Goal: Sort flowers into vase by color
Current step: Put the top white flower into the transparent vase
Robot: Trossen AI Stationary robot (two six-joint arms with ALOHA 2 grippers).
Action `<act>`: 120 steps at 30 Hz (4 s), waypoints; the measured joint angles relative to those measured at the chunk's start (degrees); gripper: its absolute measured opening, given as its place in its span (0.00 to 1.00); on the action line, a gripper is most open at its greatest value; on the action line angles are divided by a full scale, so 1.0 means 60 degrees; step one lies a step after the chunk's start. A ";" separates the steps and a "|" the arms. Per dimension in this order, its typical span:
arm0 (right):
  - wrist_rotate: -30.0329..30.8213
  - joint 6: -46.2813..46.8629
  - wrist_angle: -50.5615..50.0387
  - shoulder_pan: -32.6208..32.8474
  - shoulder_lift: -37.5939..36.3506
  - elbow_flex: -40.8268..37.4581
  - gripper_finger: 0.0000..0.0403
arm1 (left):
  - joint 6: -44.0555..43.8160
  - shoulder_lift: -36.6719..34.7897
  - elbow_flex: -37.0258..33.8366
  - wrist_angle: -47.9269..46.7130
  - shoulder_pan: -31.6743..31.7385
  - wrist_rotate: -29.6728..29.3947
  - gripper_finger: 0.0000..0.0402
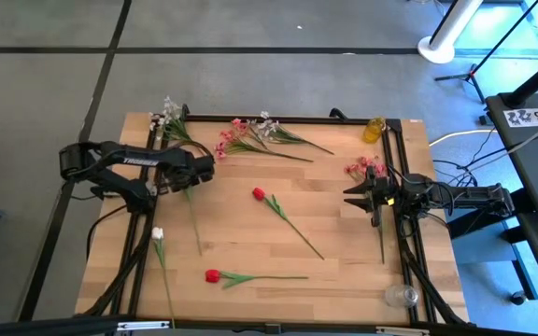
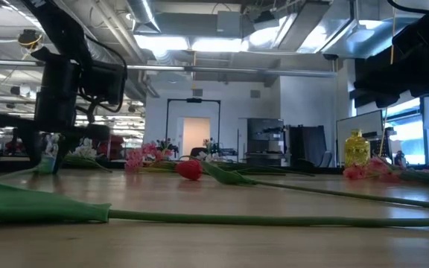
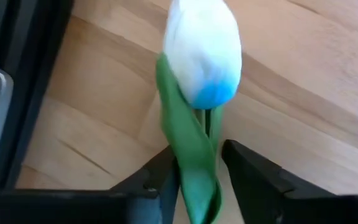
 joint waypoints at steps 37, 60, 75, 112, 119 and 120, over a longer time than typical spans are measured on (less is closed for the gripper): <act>0.4158 0.1792 0.6366 -0.0004 0.0851 0.0543 0.30 | 0.8426 -0.0572 0.4393 1.0085 -0.0782 -0.1078 0.01; 0.1430 0.0366 0.4550 -0.0003 1.0660 0.8500 0.30 | 1.2996 -0.0903 0.4415 1.3294 -0.3834 -0.0123 0.01; -0.0372 0.1063 0.2806 -0.0008 1.2336 1.0849 0.62 | 1.4274 -0.0889 0.4411 1.2793 -0.4344 0.0055 0.02; -0.0432 -0.0011 0.4014 -0.0494 1.3019 1.0842 0.46 | 1.5021 -0.0935 0.4408 1.2332 -0.3964 -0.0640 0.02; -0.0747 -0.0062 0.3977 -0.0505 1.3118 1.0843 0.06 | 1.4706 -0.0947 0.4411 1.2429 -0.3968 -0.0844 0.10; -0.0766 -0.0080 0.3888 -0.0505 1.3126 1.0845 0.04 | 1.4653 -0.0958 0.4411 1.2419 -0.3985 -0.0830 0.12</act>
